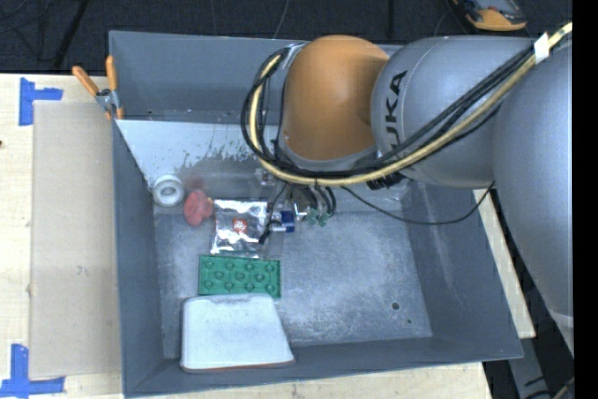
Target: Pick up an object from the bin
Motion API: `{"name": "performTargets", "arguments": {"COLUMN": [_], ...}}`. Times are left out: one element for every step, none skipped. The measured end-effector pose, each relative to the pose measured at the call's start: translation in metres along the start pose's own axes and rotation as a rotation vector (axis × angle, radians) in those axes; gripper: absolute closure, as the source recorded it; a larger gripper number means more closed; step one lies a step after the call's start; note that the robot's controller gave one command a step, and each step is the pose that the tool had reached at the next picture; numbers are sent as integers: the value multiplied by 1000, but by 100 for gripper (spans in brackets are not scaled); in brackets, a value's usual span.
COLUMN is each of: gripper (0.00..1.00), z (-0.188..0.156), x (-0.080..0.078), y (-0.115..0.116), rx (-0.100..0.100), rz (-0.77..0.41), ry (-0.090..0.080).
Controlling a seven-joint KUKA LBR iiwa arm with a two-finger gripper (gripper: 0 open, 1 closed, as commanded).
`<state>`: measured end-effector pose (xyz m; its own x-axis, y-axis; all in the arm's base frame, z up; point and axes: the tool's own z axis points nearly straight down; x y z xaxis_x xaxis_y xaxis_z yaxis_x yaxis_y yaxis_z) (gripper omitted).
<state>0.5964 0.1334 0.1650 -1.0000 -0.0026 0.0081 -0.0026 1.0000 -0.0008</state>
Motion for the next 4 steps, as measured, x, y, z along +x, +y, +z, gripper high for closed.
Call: {"name": "performTargets", "arguments": {"gripper": [0, 100, 100, 100], "z": [97, 93, -25, -89], "x": [21, 19, 39, 52], "y": [-4, -4, 0, -14], "rx": [1, 1, 1, 2], "rz": [-416, -411, -438, -608], "ry": [-6, -5, -15, -14]}}
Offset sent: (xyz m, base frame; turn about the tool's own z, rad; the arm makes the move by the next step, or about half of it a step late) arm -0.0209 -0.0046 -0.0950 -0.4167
